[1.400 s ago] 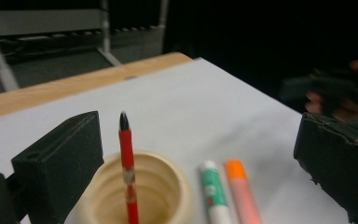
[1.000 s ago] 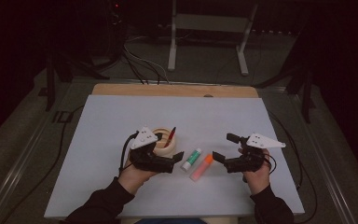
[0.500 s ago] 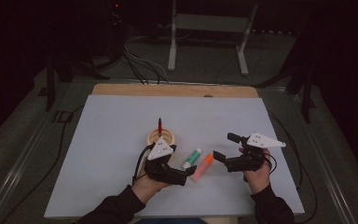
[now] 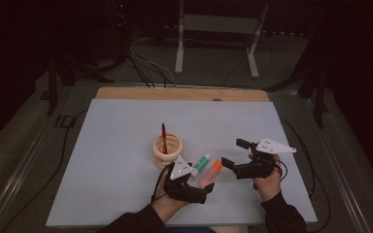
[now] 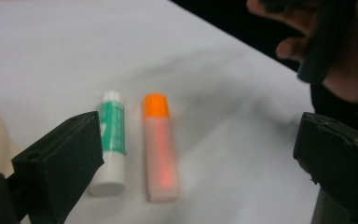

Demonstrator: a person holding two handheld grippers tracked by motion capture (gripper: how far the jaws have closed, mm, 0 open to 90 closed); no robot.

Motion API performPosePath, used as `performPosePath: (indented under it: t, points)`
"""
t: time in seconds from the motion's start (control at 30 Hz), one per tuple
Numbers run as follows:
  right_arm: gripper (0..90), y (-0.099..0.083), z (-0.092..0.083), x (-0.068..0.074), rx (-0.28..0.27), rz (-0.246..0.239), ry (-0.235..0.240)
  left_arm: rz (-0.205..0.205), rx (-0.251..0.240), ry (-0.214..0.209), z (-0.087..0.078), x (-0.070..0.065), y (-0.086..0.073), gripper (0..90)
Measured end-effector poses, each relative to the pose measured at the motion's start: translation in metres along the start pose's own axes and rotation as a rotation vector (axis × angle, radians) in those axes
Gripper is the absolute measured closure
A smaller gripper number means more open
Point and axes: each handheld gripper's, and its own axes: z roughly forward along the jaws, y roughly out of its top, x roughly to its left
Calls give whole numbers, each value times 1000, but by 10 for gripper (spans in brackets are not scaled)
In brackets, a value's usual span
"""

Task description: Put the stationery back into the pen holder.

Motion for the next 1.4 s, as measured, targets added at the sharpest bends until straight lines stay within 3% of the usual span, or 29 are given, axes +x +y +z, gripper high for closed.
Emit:
performPosePath:
  t: [0.23,0.53,0.7,0.9,0.97,1.17,1.4]
  points:
    - [19,0,-1,0,-3,2,2,-20,26,47,12,-3,-12,22]
    - [19,0,0,1,0,4,8,41,72,101,26,-11,-22,68]
    - [19,0,0,0,2,4,9,81,88,90,34,-14,-25,199]
    - [19,-1,1,1,7,3,13,92,105,134,45,-12,-24,360]
    - [19,-1,2,1,8,4,14,82,119,149,49,-10,-23,394]
    - [19,-1,2,1,9,4,14,112,151,172,59,-8,-24,475]
    - [19,-1,1,1,8,7,14,95,204,189,67,-5,-20,521]
